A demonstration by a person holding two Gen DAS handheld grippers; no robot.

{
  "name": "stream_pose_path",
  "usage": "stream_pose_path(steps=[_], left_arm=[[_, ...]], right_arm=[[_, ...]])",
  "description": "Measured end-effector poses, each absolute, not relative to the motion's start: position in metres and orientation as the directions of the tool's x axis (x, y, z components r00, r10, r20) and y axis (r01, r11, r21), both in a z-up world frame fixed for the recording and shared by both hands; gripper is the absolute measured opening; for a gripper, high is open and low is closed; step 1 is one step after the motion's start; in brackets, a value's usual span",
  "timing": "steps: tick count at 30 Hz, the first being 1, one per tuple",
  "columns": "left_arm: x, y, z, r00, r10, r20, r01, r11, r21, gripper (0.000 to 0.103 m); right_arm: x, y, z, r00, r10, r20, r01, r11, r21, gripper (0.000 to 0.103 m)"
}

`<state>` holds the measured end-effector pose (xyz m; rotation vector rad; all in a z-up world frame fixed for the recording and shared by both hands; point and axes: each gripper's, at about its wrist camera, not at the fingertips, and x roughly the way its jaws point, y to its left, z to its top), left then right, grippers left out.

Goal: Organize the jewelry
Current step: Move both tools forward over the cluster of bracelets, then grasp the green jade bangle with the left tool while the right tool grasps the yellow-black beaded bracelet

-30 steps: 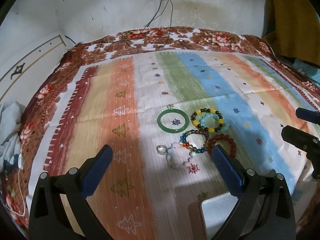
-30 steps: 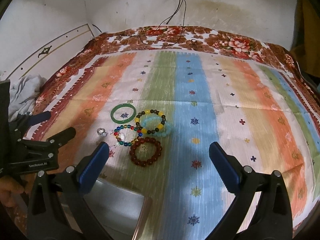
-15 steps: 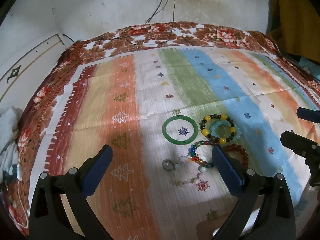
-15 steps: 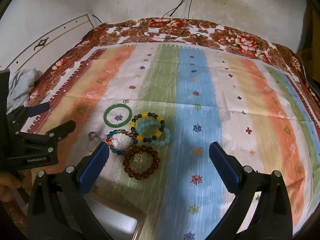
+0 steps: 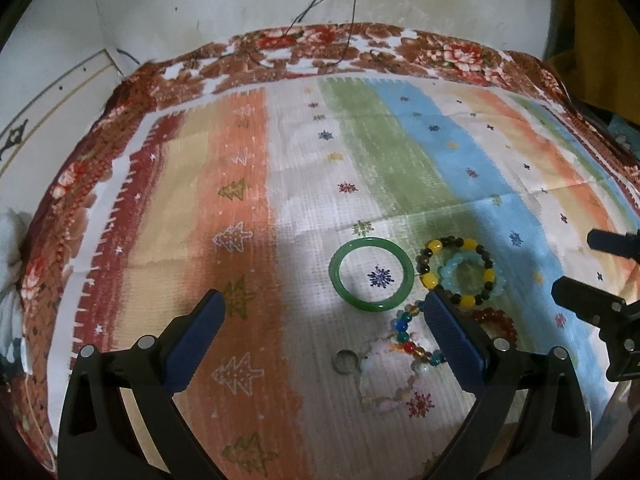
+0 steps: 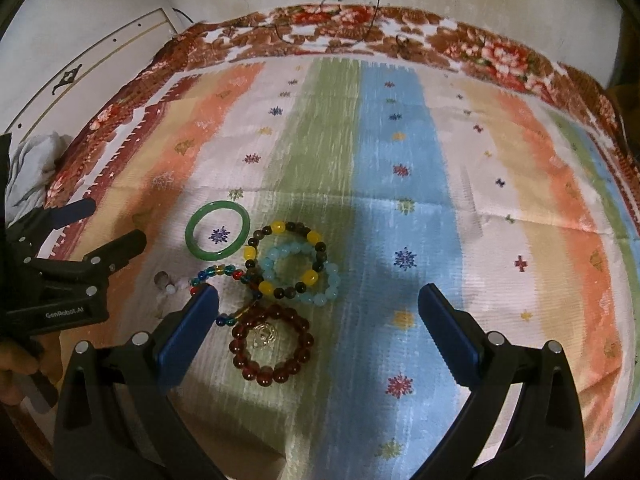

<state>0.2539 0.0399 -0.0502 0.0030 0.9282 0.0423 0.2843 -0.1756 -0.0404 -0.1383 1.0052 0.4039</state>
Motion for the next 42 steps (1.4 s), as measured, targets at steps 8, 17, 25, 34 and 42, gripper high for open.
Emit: stream_pose_path(steps=[8, 17, 25, 34, 42], left_arm=[[0.283, 0.049, -0.067, 0.552, 0.017, -0.834, -0.042, 0.999, -0.007, 0.097], [0.304, 0.046, -0.085, 0.497, -0.043, -0.867, -0.009, 0.998, -0.054, 0.097], [0.318, 0.049, -0.102, 0.449, -0.056, -0.892, -0.001, 0.998, -0.064, 0.087], [0.330, 0.046, -0.119, 0.407, -0.080, -0.910, 0.020, 0.997, -0.079, 0.063], [0.331, 0.044, -0.126, 0.411, -0.048, -0.910, 0.041, 0.999, -0.034, 0.037]], right_arm=[[0.307, -0.170, -0.058, 0.407, 0.256, -0.877, -0.374, 0.922, 0.096, 0.098], [0.331, -0.167, -0.076, 0.354, 0.238, -0.904, -0.352, 0.930, 0.107, 0.098], [0.351, -0.168, -0.097, 0.299, 0.238, -0.924, -0.323, 0.936, 0.137, 0.086], [0.364, -0.162, -0.108, 0.277, 0.230, -0.933, -0.333, 0.934, 0.132, 0.068], [0.368, -0.163, -0.118, 0.238, 0.234, -0.943, -0.333, 0.931, 0.147, 0.035]])
